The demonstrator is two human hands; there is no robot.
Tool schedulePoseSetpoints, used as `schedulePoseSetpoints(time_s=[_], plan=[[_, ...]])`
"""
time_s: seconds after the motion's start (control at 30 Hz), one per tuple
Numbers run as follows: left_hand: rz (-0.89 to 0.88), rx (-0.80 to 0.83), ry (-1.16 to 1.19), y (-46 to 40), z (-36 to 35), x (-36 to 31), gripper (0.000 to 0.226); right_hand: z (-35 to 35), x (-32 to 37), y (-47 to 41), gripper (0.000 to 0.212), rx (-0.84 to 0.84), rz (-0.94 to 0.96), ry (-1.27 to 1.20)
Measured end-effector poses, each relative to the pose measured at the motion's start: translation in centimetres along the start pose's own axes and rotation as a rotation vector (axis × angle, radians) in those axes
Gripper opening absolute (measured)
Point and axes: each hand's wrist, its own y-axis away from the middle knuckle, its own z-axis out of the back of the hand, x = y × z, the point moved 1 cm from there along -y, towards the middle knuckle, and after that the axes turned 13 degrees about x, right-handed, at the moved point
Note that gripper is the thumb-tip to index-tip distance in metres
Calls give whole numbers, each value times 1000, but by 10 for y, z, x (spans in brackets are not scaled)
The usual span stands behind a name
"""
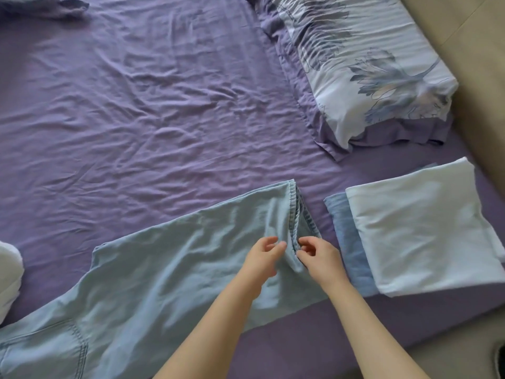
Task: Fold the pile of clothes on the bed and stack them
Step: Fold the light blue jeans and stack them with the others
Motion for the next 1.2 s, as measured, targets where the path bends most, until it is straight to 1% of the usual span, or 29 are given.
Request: schedulePoseSetpoints(time_s=[0.07, 0.1, 0.17, 0.2, 0.23, 0.27, 0.33, 0.4, 0.43, 0.5, 0.53, 0.6, 0.67, 0.7, 0.77, 0.8, 0.83, 0.87, 0.9, 0.93, 0.97, 1.0, 1.03, 1.07, 1.1, 1.13, 1.2], plan=[[-7, -2, 43, 2, 5, -1, 52, -13, 16, 16, 28, 54, 109, -83], [-6, -14, 47, 4, 10, -2, 51, -22, 24, 23, 25, 85, 154, -122], [-26, -67, 56, 8, 20, -3, 35, -44, 40, 36, 20, 132, 248, -153], [-39, -104, 60, 11, 25, -3, 25, -54, 46, 41, 20, 137, 285, -130], [-47, -132, 60, 14, 30, -3, 16, -63, 51, 45, 21, 125, 308, -101], [-51, -147, 58, 16, 35, -3, 13, -69, 53, 48, 22, 94, 322, -91], [-58, -154, 77, 20, 44, -2, 17, -71, 52, 52, 24, 10, 350, -127], [-69, -169, 114, 21, 51, 0, 20, -64, 42, 53, 37, -10, 328, -114], [-71, -194, 127, 20, 54, 2, 20, -58, 34, 51, 46, 1, 300, -40], [-73, -310, 105, 19, 68, 6, 20, -44, 12, 42, 62, 20, 219, 229], [-82, -390, 69, 20, 79, 8, 22, -35, 0, 36, 66, 28, 168, 377], [-104, -527, 11, 27, 109, 13, 21, -19, -20, 25, 70, 33, 54, 581], [-97, -611, -46, 38, 140, 16, 18, -9, -36, 17, 67, 36, -34, 691], [-81, -648, -95, 43, 155, 17, 20, -7, -43, 14, 61, 35, -46, 714], [-53, -739, -228, 50, 175, 16, 25, -7, -50, 10, 41, 15, -1, 684], [-30, -813, -330, 53, 178, 15, 28, -8, -52, 10, 31, -5, 32, 636], [-25, -896, -466, 55, 174, 14, 32, -8, -53, 10, 25, -23, 67, 588], [-80, -954, -624, 58, 164, 13, 34, -8, -53, 9, 22, -38, 98, 551], [-206, -953, -773, 59, 148, 14, 33, -9, -53, 9, 21, -49, 119, 518], [-358, -865, -899, 57, 126, 16, 30, -9, -51, 10, 21, -56, 133, 488], [-497, -703, -1009, 52, 102, 18, 27, -8, -48, 11, 22, -55, 139, 474], [-560, -497, -1141, 44, 81, 24, 27, -7, -46, 11, 25, -47, 146, 489], [-529, -276, -1303, 35, 62, 30, 30, -3, -46, 12, 28, -34, 153, 534], [-419, -98, -1451, 29, 49, 38, 34, 4, -46, 12, 30, -29, 164, 597], [-298, -3, -1566, 21, 44, 45, 36, 14, -45, 12, 31, -42, 177, 661], [-215, 26, -1627, 17, 45, 50, 37, 26, -45, 11, 31, -71, 197, 712], [-176, -53, -1620, 14, 54, 53, 36, 49, -47, 8, 33, -101, 214, 792]])
